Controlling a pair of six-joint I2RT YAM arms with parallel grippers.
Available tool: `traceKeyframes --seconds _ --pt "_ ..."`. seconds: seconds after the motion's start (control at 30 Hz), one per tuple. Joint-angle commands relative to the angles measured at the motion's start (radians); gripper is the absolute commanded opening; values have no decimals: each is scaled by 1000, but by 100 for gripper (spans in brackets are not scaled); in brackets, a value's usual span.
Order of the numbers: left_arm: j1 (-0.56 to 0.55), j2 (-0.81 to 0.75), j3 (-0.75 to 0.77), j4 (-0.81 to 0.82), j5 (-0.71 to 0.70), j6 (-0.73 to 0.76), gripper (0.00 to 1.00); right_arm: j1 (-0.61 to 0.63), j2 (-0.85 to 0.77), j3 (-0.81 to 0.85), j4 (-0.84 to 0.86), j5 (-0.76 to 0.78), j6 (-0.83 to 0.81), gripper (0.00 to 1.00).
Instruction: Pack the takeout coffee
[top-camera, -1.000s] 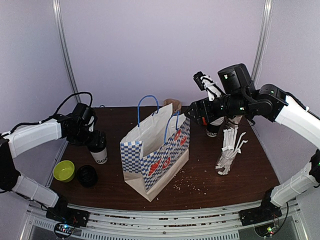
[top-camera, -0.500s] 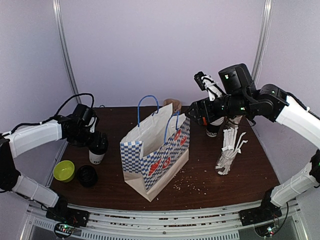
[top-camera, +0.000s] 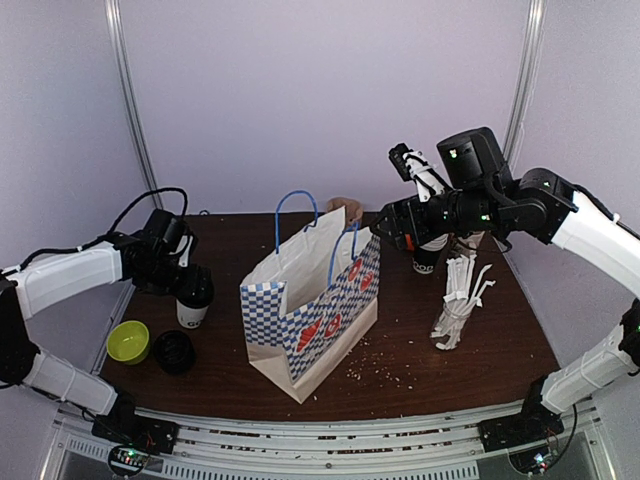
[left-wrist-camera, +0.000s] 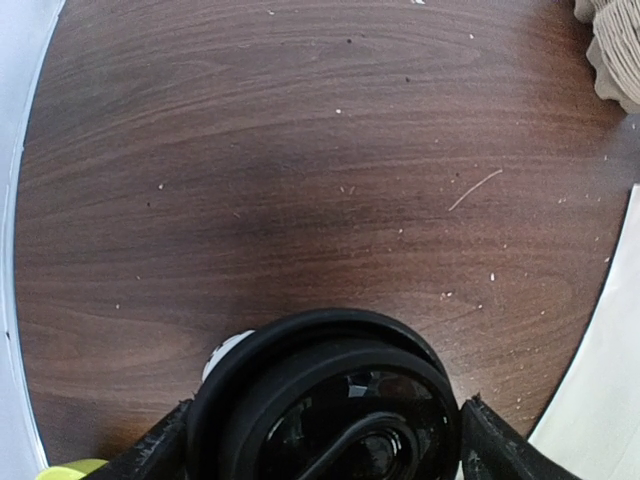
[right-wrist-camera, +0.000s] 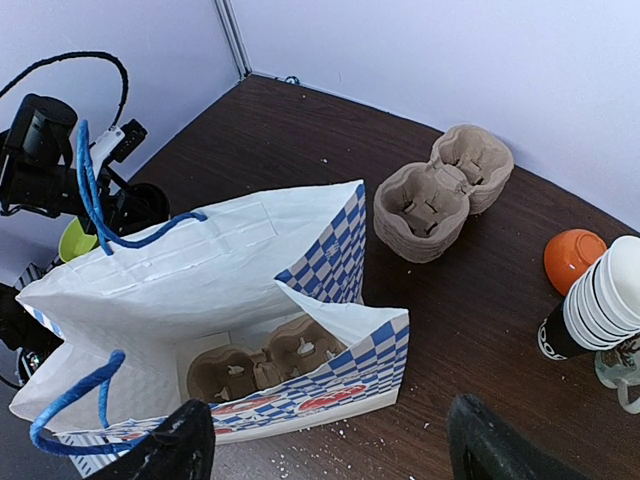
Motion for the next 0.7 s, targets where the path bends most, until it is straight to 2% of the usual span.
traceKeyframes --seconds 0.0,0.13,0.33,0.53,0.67 --pt "7 -41 -12 -2 -12 -7 74 -5 -15 3 -8 4 6 82" --pt "8 -70 -19 0 -2 -13 65 -6 -9 8 -4 -2 6 82" --pt "7 -142 18 -40 19 -24 60 -6 -7 12 -6 0 10 82" --pt "2 -285 82 -115 169 -58 59 -6 -9 14 -7 20 12 82" --pt "-62 -404 75 -151 254 -126 58 -6 -17 -1 5 30 16 82"
